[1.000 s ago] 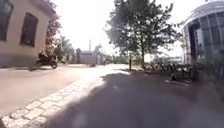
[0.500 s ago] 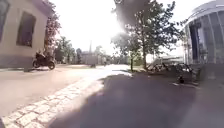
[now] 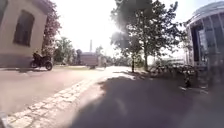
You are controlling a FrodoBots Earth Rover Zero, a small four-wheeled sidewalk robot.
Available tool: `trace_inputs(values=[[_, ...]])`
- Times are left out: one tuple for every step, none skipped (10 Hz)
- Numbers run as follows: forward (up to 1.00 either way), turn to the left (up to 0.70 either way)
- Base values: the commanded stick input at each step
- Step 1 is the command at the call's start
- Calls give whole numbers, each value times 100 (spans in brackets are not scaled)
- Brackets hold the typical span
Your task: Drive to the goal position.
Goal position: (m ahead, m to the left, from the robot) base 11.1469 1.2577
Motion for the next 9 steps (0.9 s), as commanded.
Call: trace_inputs(values=[[85, 0], [85, 0], [85, 0], [85, -3], [85, -9], [85, -14], [85, -19], [85, -25], [85, -30]])
